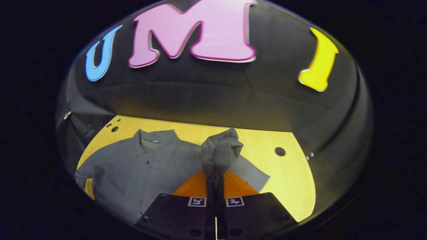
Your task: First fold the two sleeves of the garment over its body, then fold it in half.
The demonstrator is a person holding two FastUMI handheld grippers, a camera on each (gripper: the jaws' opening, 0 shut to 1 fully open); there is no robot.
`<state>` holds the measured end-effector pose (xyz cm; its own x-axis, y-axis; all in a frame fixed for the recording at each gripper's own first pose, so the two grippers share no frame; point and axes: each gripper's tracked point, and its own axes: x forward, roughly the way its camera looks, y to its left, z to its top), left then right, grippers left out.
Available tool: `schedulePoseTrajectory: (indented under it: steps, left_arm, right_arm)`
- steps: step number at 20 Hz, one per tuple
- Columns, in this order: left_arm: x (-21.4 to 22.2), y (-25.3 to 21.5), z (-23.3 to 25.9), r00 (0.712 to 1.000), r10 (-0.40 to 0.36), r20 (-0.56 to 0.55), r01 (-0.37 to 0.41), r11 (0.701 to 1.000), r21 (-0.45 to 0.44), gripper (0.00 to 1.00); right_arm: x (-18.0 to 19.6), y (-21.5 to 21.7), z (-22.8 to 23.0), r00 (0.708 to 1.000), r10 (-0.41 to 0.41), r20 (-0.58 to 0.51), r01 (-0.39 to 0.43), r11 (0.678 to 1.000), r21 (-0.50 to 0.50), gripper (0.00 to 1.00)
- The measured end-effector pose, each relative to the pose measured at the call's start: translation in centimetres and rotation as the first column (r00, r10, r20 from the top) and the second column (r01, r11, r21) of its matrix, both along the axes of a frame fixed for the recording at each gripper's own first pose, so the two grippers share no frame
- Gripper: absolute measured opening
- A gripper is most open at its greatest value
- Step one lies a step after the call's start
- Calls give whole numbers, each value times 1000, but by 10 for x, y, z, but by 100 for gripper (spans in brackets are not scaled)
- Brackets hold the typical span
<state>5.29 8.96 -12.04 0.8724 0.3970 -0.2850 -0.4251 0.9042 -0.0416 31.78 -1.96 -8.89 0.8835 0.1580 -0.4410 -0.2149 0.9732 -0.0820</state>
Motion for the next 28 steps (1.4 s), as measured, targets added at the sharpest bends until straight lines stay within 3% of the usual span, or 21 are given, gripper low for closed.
schedulePoseTrajectory:
  steps: [6,12,17,20,22,26,28]
  left_arm:
    - [-30,22,-20,994,109,-24,-110,993,-50,98]
    - [-52,52,-43,977,207,-53,-210,974,-79,98]
    - [-72,81,-44,960,274,-52,-277,958,-80,98]
    - [-81,101,-52,954,294,-59,-298,952,-77,98]
    - [-88,118,-56,946,317,-65,-322,944,-73,98]
    - [-90,147,-75,939,337,-69,-343,933,-111,98]
    - [-87,165,-84,933,352,-71,-358,926,-120,98]
  right_arm:
    - [0,130,-20,981,191,-33,-191,982,0,6]
    - [-12,242,-45,928,368,-59,-371,927,-47,6]
    - [-27,319,-103,893,424,-151,-437,897,-61,6]
    - [-29,348,-118,890,427,-161,-444,891,-96,6]
    - [-29,359,-134,896,397,-197,-420,903,-88,7]
    - [-37,379,-151,899,369,-236,-384,923,-20,26]
    - [-44,384,-145,896,380,-229,-388,921,7,49]
